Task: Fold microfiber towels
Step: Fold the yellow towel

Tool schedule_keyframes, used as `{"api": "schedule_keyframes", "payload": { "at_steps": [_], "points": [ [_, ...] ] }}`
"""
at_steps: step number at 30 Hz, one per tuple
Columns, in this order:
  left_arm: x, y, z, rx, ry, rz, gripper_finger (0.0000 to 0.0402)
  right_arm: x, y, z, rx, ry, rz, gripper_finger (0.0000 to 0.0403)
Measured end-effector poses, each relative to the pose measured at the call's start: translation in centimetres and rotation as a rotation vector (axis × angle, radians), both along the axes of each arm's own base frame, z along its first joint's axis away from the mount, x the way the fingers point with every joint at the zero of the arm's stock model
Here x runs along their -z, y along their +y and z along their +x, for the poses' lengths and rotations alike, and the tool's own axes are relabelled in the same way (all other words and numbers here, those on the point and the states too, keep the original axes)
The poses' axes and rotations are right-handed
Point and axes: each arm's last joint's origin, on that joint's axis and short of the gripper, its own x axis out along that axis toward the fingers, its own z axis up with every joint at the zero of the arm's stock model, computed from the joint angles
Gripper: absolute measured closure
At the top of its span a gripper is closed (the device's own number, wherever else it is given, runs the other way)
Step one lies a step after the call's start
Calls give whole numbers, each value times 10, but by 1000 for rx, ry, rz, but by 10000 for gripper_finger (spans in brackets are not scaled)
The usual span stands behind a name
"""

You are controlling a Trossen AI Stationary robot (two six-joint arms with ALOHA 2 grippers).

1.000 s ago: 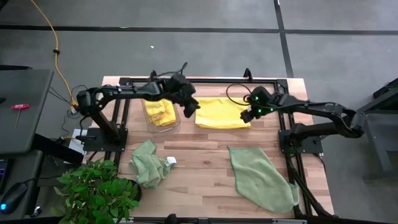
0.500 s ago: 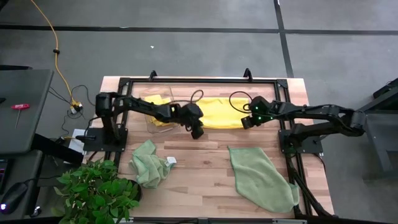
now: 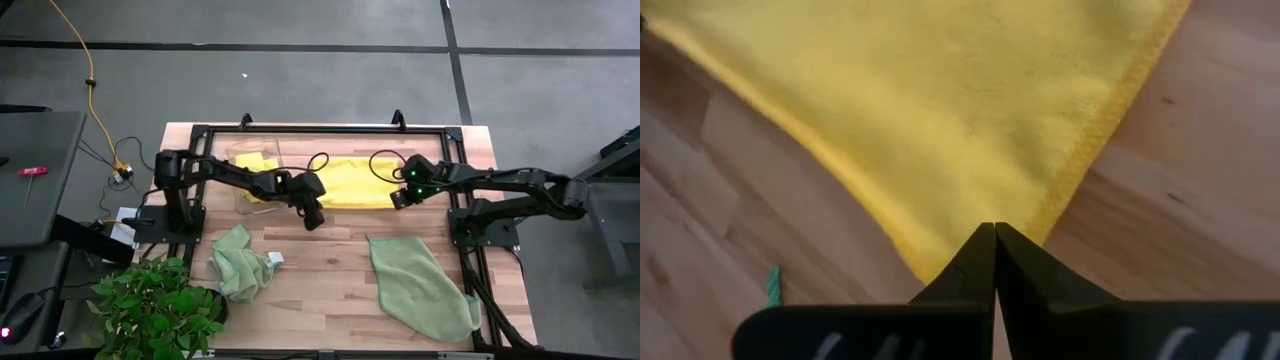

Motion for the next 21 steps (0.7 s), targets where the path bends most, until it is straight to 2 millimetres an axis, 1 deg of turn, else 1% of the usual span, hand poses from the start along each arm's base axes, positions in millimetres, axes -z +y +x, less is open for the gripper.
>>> {"api": "schedule_keyframes", "payload": {
  "at_steps": [3,5,13,17,21],
  "points": [
    [-11,3,-5,19,-1,16,396,-3,-1,-1,-23,15,8,401],
    [-16,5,-7,28,-8,32,397,-9,-5,1,-33,16,-17,401],
    [-50,17,-17,-8,-109,76,399,-46,-23,14,-66,-56,-131,401],
    [-67,22,-23,-11,-152,119,387,-59,-31,14,-61,-70,-163,400],
    [-77,28,-28,-32,-180,128,367,-65,-36,12,-61,-67,-161,392]
  ]
}}
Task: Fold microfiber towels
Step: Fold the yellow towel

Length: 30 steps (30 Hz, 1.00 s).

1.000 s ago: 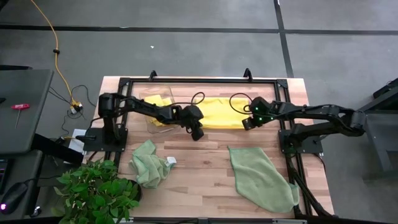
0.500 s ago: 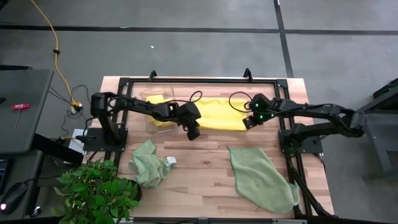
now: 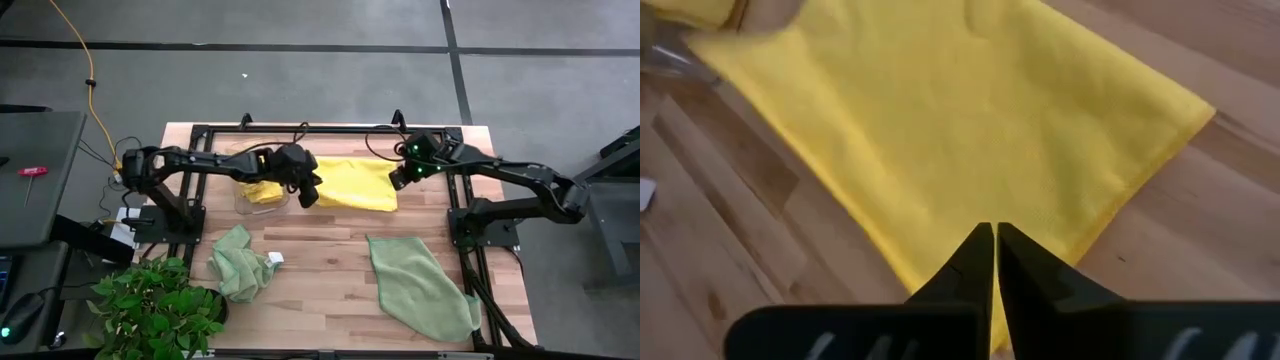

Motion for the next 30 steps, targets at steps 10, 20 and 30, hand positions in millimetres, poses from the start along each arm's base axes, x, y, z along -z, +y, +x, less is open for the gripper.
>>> {"api": "schedule_keyframes", "payload": {
  "at_steps": [10,20,30],
  "points": [
    [-20,13,3,-16,0,38,300,-1,-1,-1,-8,5,2,381],
    [-54,95,26,-67,245,74,245,-8,-20,-3,101,-109,-53,380],
    [18,150,43,-63,534,-238,205,-9,-25,-5,126,-120,-61,380]
  ]
}}
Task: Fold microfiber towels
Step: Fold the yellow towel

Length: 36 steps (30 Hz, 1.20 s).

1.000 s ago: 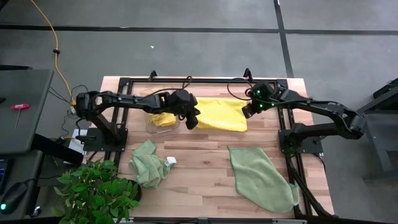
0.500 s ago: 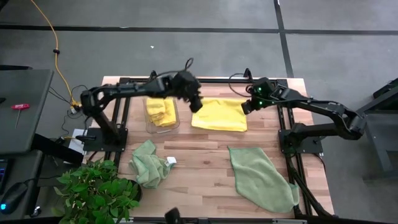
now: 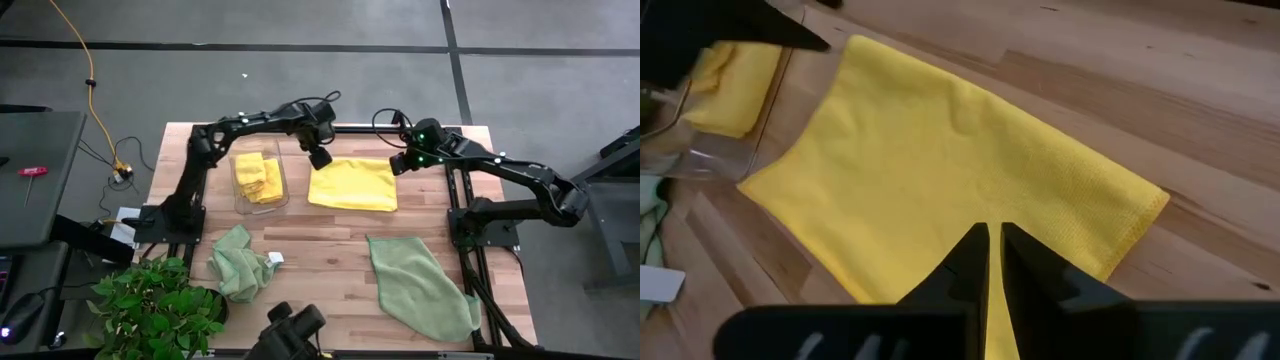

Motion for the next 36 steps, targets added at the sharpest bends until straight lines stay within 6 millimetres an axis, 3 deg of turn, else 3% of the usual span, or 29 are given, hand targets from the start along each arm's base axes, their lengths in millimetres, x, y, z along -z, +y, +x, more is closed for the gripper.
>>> {"api": "schedule_keyframes", "payload": {
  "at_steps": [7,25,29,36],
  "points": [
    [25,2,6,26,46,-52,204,-1,-1,1,25,-19,10,380],
    [48,7,10,-5,73,-54,211,-1,-1,1,41,-22,20,381],
    [48,6,9,-5,79,-57,256,2,-3,2,112,-19,63,381],
    [49,4,9,5,91,-61,387,26,-17,9,153,53,115,377]
  ]
}}
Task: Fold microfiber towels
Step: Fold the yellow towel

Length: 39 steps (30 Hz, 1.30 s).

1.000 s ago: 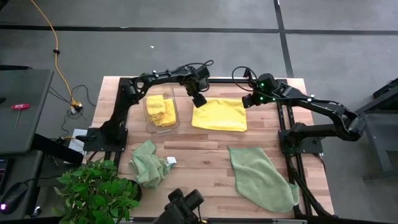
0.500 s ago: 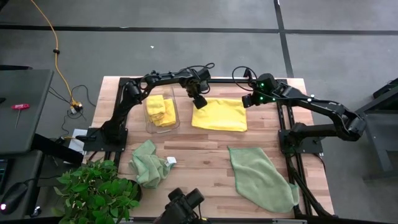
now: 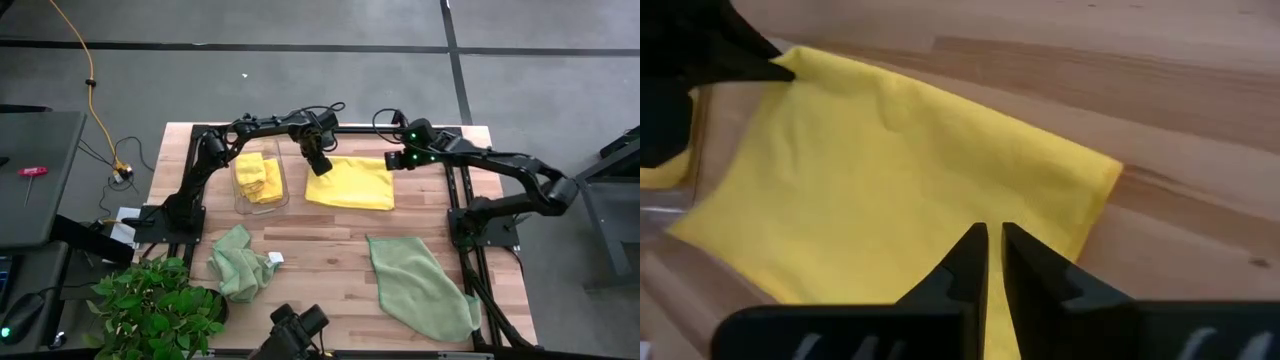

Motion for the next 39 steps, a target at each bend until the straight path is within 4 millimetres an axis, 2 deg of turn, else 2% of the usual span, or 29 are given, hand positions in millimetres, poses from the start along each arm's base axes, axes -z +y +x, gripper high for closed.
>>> {"api": "schedule_keyframes", "payload": {
  "at_steps": [5,11,16,21,27,35,39],
  "points": [
    [0,-2,1,8,2,0,384,11,-14,5,-65,1,-20,334],
    [0,-7,5,30,5,1,397,8,-36,11,-109,194,-66,256],
    [0,-11,8,42,5,1,398,13,-56,27,-234,292,-56,221],
    [0,-13,7,42,16,-14,398,24,-67,38,-400,364,-9,218],
    [1,-14,6,36,26,-22,400,38,-69,39,-492,434,30,217],
    [1,-14,6,25,28,-21,400,42,-71,40,-486,466,8,222],
    [1,-14,6,25,28,-21,400,42,-72,38,-476,472,11,259]
  ]
}}
